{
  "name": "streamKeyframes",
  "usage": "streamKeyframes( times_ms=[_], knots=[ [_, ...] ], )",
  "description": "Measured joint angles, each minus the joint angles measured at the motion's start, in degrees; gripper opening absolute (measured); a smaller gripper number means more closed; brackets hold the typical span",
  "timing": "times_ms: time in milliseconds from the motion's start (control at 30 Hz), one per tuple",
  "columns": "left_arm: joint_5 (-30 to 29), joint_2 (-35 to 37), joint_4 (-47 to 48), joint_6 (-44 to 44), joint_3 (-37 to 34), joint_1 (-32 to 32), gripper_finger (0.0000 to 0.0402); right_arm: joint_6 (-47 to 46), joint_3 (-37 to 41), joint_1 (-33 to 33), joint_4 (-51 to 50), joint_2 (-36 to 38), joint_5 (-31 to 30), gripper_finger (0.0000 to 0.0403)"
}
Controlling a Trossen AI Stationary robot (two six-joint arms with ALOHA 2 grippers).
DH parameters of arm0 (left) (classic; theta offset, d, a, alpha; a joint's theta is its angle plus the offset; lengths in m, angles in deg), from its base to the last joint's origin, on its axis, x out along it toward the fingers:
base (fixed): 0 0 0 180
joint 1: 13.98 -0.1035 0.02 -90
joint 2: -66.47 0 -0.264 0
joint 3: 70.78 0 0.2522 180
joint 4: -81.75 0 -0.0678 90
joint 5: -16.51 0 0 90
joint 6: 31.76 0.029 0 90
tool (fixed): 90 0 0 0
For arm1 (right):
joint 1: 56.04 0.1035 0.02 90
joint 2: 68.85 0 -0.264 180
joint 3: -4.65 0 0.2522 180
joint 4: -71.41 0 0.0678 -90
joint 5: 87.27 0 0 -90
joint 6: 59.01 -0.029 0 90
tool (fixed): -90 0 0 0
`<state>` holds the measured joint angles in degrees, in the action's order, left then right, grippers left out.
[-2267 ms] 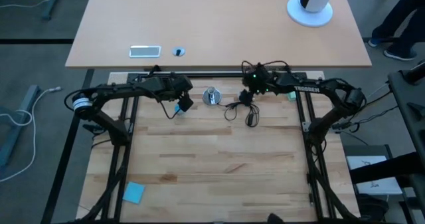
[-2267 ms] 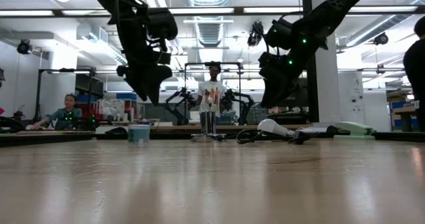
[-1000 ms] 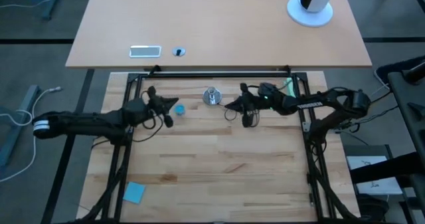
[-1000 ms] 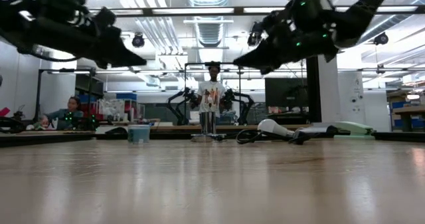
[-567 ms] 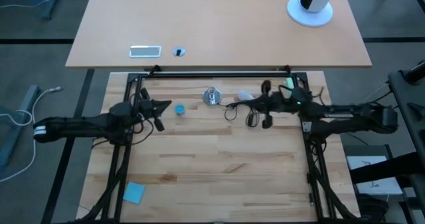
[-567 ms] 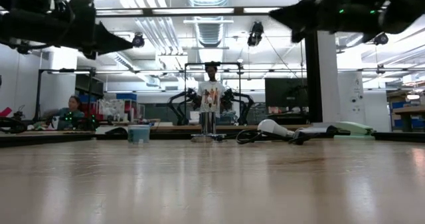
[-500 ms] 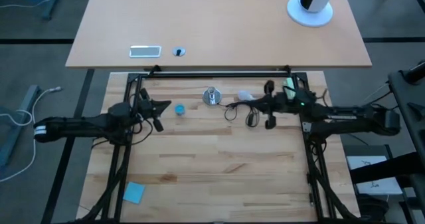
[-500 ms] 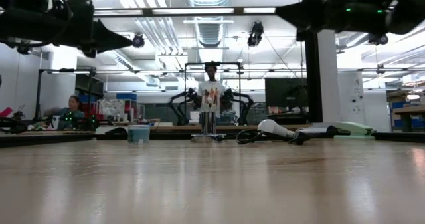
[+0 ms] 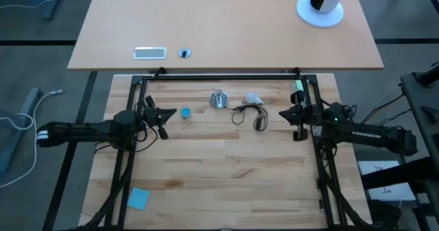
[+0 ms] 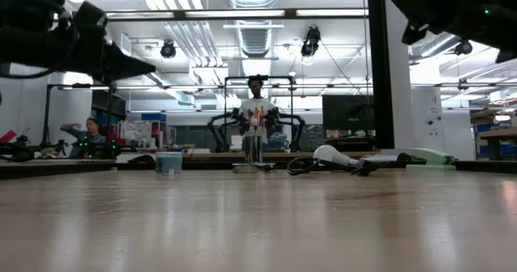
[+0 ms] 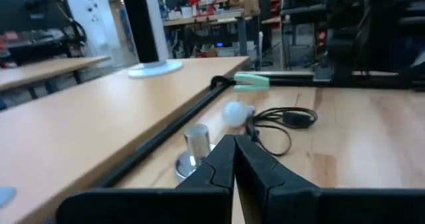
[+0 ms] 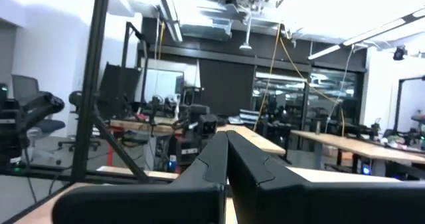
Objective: Screw lightbulb
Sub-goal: Return to Home Position
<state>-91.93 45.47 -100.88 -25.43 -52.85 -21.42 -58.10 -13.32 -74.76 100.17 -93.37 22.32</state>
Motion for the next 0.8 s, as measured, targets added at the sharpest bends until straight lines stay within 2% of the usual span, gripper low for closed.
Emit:
streamKeyframes(
  times_ms=[133, 200, 267, 467, 667, 800],
  knots=[
    [3.8, 0.1, -7.5, -2.2, -3.5, 0.0, 0.0000, -1.0, 3.8, 0.0, -0.6, 5.4, 0.9, 0.0000],
    [5.0, 0.1, -9.7, -2.6, -3.4, 0.0, 0.0000, -1.8, 3.8, 0.0, -2.2, 8.2, 3.4, 0.0000],
    [4.9, -0.1, -9.5, -3.0, -2.9, 0.1, 0.0000, -3.1, 3.8, 0.0, -1.6, 10.6, 6.1, 0.0000],
    [4.9, -0.8, -9.4, -4.5, -2.3, 0.1, 0.0000, -2.1, 3.7, 0.0, -1.7, 17.5, 8.1, 0.0000],
    [4.9, -1.0, -9.3, -17.8, -2.3, 0.1, 0.0000, -6.2, 3.7, 0.0, -2.0, 20.8, 8.1, 0.0000],
    [4.9, -1.3, -9.3, -19.1, -2.3, 0.1, 0.0000, -9.2, 3.7, 0.0, -2.0, 20.8, 8.1, 0.0000]
  ],
)
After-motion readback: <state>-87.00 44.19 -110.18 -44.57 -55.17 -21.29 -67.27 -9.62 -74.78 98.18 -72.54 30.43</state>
